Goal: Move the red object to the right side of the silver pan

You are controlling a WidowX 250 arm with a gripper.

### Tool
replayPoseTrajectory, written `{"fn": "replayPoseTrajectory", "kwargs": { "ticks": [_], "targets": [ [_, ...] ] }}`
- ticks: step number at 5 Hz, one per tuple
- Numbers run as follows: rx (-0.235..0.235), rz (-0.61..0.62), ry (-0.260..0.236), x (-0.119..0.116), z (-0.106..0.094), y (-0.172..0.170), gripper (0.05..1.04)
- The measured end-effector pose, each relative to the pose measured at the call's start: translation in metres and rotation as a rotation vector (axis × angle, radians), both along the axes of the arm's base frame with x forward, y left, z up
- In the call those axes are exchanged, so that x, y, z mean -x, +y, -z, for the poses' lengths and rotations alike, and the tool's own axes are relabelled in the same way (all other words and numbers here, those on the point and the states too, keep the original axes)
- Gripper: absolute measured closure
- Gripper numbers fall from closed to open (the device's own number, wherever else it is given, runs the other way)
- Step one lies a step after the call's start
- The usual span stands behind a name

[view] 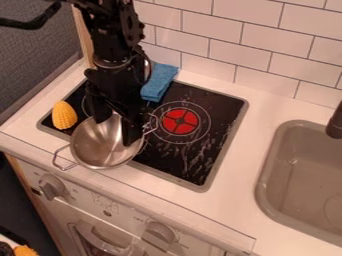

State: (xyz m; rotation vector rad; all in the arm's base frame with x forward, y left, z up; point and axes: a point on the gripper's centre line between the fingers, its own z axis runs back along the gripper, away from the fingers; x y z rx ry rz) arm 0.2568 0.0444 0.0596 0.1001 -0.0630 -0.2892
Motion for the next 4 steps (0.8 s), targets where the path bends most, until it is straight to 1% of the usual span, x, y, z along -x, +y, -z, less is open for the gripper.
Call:
{"fn": "replayPoseTrajectory", "kwargs": {
  "ticks": [1,2,3,4],
  "targets": [
    [0.006,0.000,0.020,0.001,0.005,-0.001,0.082],
    [0.019,0.027,0.016,0.001,0.005,-0.002,0.082],
    [0.045,0.005,-0.002,-0.010,-0.007,0.000,0.082],
    [0.033,-0.053,-0.022,-0.033,-0.017,0.012,0.082]
  ]
}}
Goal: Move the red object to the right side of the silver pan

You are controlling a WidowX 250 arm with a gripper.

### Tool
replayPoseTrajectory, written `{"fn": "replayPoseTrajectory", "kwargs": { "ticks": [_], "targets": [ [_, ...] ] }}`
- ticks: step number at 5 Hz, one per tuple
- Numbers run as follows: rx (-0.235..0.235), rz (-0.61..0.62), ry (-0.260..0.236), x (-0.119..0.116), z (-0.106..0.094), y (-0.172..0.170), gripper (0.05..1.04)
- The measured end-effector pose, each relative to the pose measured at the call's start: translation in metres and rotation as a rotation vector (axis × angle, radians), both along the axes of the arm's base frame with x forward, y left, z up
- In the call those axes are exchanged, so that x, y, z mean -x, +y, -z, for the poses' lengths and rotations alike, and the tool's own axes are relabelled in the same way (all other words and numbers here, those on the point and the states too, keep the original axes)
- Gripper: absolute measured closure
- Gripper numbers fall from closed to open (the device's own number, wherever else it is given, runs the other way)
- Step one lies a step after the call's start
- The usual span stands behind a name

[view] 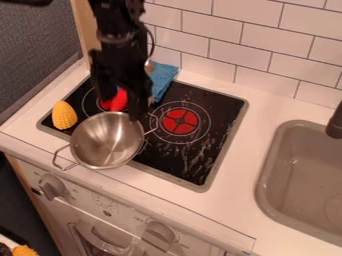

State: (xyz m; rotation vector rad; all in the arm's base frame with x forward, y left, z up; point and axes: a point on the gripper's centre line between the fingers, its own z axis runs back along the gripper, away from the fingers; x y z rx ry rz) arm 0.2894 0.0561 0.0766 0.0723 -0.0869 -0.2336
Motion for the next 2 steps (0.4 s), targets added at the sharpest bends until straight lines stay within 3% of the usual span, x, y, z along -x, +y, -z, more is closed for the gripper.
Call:
{"fn": "replayPoseTrajectory", "kwargs": {
  "ticks": [2],
  "targets": [
    [0.007,-0.145,0.049,-0.039,0.025,0.038,0.082]
  ]
}}
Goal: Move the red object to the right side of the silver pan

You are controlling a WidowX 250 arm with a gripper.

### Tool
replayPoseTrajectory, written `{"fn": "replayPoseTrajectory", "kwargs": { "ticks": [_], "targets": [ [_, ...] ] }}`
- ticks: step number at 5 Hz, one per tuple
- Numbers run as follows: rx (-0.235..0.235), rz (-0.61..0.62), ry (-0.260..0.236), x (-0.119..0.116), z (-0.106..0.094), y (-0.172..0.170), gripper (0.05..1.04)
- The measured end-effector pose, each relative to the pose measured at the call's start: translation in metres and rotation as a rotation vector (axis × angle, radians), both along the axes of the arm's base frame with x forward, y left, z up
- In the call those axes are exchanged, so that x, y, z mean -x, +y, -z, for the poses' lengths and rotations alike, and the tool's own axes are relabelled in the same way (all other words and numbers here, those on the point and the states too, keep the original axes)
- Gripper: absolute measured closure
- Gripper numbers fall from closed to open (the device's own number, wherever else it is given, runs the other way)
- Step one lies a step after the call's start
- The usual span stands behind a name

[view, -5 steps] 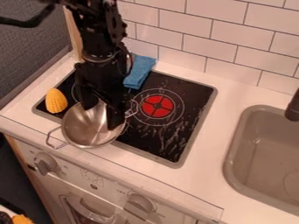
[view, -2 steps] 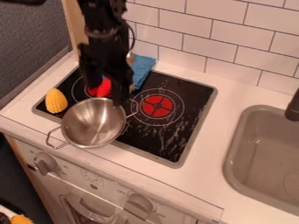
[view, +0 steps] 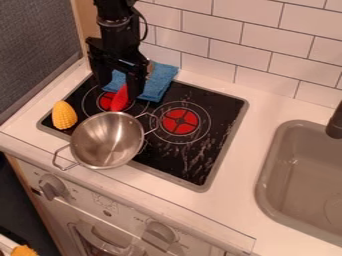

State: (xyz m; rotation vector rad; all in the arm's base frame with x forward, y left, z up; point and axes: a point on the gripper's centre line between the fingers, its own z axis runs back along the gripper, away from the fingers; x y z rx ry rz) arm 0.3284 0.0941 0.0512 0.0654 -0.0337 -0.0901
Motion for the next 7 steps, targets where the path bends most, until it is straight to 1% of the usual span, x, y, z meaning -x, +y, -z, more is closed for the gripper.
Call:
{"fn": "replayPoseTrajectory", "kwargs": {
  "ticks": [1,2,3,4,6,7],
  "targets": [
    [0.006,-0.041,0.015,-0.007,0.011,0.011,0.082],
    [0.024,-0.075,0.046,-0.006,0.023,0.018,0.082],
    [0.036,-0.114,0.050,-0.010,0.030,0.024,0.082],
    [0.049,-0.133,0.077,-0.009,0.040,0.027,0.135],
    [0.036,-0.129,0.064,-0.006,0.042,0.025,0.665],
    [0.058,-0.116,0.062,-0.001,0.039,0.019,0.677]
  ]
}}
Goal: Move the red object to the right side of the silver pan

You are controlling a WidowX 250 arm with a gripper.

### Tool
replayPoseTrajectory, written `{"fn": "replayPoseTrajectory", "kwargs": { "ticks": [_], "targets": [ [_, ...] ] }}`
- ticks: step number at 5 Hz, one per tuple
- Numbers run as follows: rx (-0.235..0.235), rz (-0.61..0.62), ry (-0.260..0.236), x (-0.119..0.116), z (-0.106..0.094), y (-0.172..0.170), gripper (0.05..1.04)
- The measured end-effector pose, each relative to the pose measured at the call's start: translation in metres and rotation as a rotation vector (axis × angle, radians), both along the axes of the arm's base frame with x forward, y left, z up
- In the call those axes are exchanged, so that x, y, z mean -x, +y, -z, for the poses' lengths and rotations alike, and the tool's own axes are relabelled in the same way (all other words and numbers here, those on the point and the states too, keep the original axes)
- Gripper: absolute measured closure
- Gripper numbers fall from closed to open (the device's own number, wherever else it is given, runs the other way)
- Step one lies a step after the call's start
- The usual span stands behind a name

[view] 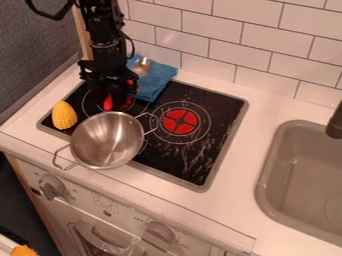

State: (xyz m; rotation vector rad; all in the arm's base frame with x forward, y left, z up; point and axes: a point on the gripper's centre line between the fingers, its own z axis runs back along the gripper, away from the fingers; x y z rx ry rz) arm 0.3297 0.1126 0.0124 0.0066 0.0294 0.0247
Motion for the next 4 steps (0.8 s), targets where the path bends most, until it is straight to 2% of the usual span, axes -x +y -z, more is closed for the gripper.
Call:
{"fn": "replayPoseTrajectory", "kwargs": {
  "ticks": [1,2,3,4],
  "targets": [
    [0.018,0.027,-0.080,-0.004,-0.031,-0.012,0.677],
    [0.014,0.115,-0.203,-0.003,-0.076,-0.045,0.678],
    [0.018,0.221,-0.203,0.020,-0.084,-0.088,0.678],
    [0.027,0.260,-0.140,0.054,-0.074,-0.125,0.678]
  ]
}}
